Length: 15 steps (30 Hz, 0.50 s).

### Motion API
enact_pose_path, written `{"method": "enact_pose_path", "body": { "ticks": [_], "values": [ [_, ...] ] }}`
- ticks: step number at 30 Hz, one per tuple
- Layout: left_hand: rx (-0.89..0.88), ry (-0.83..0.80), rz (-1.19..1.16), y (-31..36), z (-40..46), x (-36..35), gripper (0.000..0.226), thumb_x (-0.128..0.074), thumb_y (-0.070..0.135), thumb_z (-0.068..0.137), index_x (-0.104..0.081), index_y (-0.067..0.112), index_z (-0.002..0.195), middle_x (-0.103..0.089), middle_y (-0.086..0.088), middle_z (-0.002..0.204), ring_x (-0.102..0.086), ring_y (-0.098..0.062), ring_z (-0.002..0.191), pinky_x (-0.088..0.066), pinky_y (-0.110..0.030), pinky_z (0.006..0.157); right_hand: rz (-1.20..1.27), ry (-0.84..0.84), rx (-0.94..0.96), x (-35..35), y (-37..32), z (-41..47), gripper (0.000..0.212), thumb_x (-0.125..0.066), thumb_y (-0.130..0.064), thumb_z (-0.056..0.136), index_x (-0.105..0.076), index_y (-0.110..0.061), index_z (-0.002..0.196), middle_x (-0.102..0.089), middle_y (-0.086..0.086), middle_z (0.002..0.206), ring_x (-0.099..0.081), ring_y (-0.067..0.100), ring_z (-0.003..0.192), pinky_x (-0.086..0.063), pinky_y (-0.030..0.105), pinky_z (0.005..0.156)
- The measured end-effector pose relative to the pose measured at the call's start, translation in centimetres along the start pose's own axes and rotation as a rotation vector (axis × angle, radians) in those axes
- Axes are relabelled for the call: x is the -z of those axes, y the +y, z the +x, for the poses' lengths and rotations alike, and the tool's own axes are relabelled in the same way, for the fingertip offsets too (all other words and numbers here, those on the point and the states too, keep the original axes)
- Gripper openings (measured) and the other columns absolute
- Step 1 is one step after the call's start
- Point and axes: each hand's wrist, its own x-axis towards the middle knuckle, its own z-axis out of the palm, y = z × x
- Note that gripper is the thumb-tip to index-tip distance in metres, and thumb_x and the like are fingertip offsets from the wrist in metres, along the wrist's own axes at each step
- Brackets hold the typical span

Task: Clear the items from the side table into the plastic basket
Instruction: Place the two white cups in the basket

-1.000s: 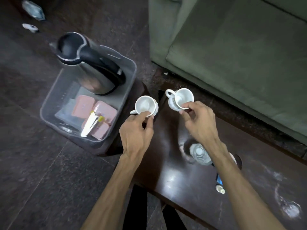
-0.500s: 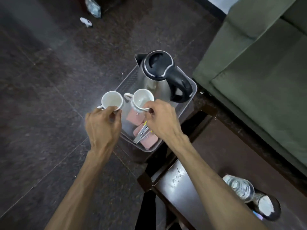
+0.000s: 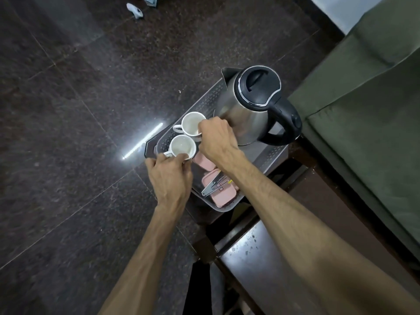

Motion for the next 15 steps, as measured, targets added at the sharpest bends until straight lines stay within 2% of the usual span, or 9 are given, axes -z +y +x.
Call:
{"method": "enact_pose_path", "body": {
  "ticks": [5, 10, 15],
  "values": [
    [0.023, -0.005, 0.021, 0.1, -0.1, -0.8, 0.016, -0.07, 0.023, 0.082, -0.083, 0.017, 0.089, -0.076, -0.011, 0.068, -0.062, -0.034, 0.078, -0.031, -0.042, 0.082, -0.017, -0.027, -0.004, -0.8, -0.1, 0.4, 0.027, -0.058, -0.002, 0.092, -0.07, -0.001, 0.115, -0.07, 0.023, 0.122, -0.068, 0.044, 0.114, -0.056, 0.044, 0.087],
    [0.053, -0.044, 0.024, 0.6, 0.3, -0.8, 0.018, -0.069, 0.024, 0.087, -0.083, 0.018, 0.097, -0.075, -0.015, 0.07, -0.062, -0.035, 0.083, -0.031, -0.042, 0.085, 0.032, -0.078, -0.058, -1.6, 0.1, 0.0, 0.03, -0.066, -0.016, 0.093, -0.071, -0.008, 0.121, -0.068, 0.02, 0.128, -0.068, 0.038, 0.117, -0.055, 0.04, 0.09],
    [0.032, 0.004, 0.032, 0.7, -0.1, -1.1, 0.018, -0.071, 0.022, 0.086, -0.083, 0.015, 0.097, -0.074, -0.017, 0.07, -0.061, -0.037, 0.084, -0.031, -0.043, 0.084, 0.062, -0.083, -0.054, -1.5, 0.4, -0.5, 0.035, -0.069, -0.023, 0.093, -0.07, -0.01, 0.125, -0.067, 0.018, 0.13, -0.069, 0.037, 0.117, -0.056, 0.04, 0.089]
  ]
}}
